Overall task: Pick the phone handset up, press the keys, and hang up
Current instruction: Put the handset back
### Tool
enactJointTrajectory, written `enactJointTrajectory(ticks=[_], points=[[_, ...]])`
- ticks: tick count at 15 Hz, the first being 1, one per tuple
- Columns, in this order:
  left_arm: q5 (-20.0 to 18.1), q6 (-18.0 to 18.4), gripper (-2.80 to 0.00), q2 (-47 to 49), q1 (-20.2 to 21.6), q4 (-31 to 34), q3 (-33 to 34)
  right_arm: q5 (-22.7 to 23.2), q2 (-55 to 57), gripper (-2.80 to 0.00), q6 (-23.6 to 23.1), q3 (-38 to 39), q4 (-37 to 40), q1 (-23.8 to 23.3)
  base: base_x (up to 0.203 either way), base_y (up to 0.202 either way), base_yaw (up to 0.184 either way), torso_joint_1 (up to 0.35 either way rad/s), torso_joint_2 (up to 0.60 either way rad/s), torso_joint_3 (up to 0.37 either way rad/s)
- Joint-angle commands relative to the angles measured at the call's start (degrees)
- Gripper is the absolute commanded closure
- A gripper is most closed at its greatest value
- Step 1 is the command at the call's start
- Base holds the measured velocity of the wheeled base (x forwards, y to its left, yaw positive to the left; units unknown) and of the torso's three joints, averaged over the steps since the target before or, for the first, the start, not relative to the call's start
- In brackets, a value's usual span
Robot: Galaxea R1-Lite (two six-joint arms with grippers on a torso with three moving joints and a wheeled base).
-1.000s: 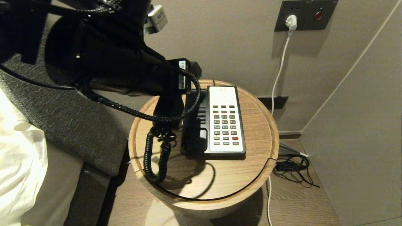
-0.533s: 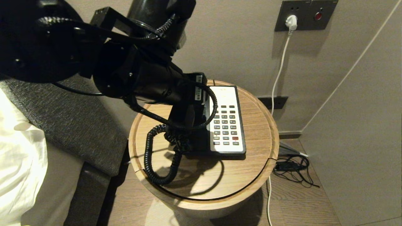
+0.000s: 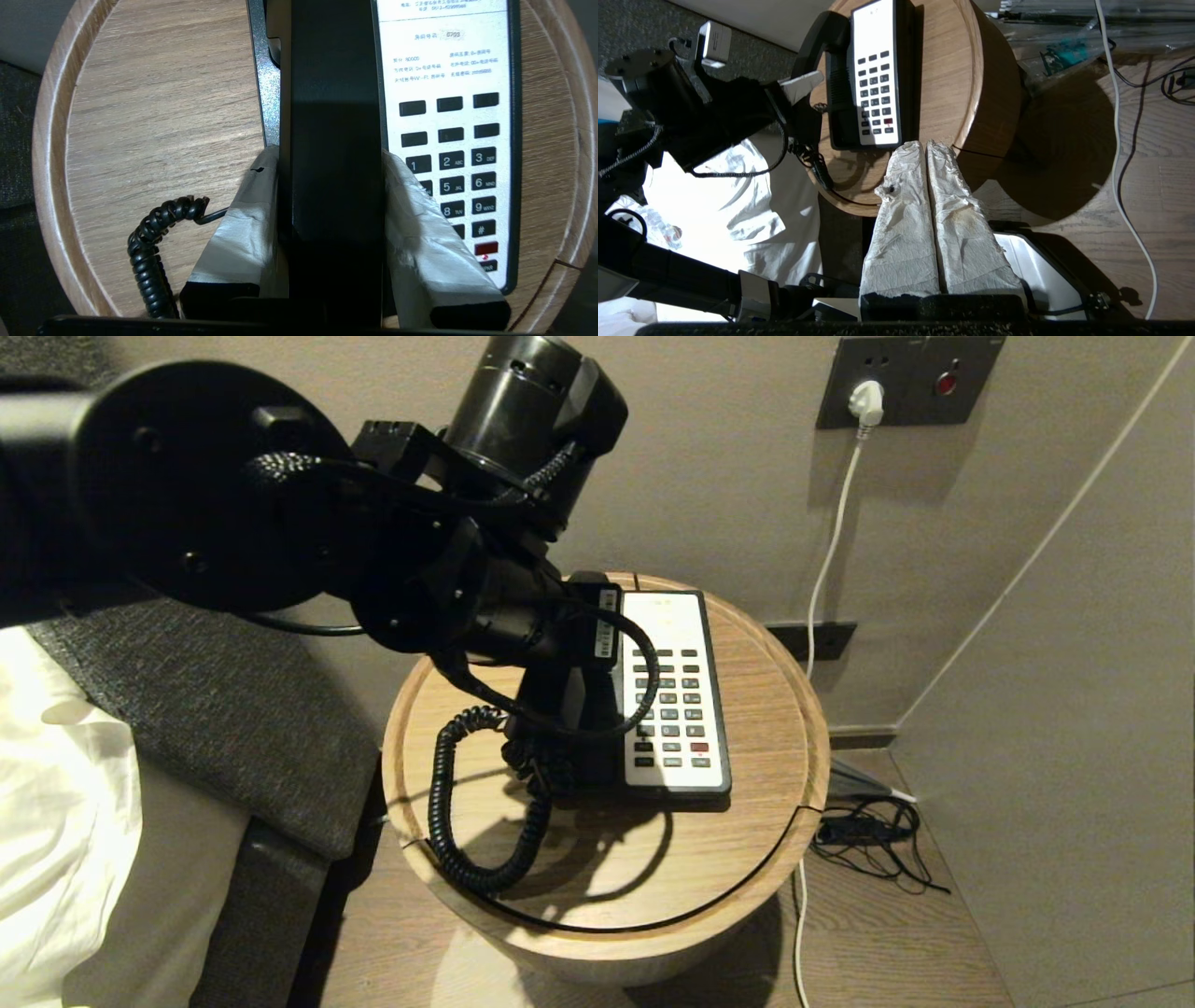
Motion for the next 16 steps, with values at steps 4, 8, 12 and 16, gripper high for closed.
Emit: enactJointTrajectory(ticks=[4, 8, 12, 16], points=[[0.9, 0.2, 0.00, 1.6, 0.0, 0.2, -1.3, 0.3, -0.5, 0.00, 0.1, 0.9, 0.0, 0.0, 0.000, 0.000, 0.000, 0.000, 0.00, 0.000], [1.1, 0.2, 0.00, 1.9, 0.0, 1.3, -1.2, 0.3, -0.6, 0.00, 0.1, 2.0, -0.4, 0.0, 0.000, 0.000, 0.000, 0.000, 0.00, 0.000], [1.0, 0.1, 0.00, 3.2, -0.1, 1.3, -1.2, 0.3, -0.5, 0.00, 0.1, 2.0, -0.4, 0.0, 0.000, 0.000, 0.000, 0.000, 0.00, 0.000], [0.9, 0.0, 0.00, 4.5, -0.7, 1.4, -2.8, 0.3, -0.5, 0.00, 0.0, 2.7, -0.9, 0.0, 0.000, 0.000, 0.000, 0.000, 0.00, 0.000]])
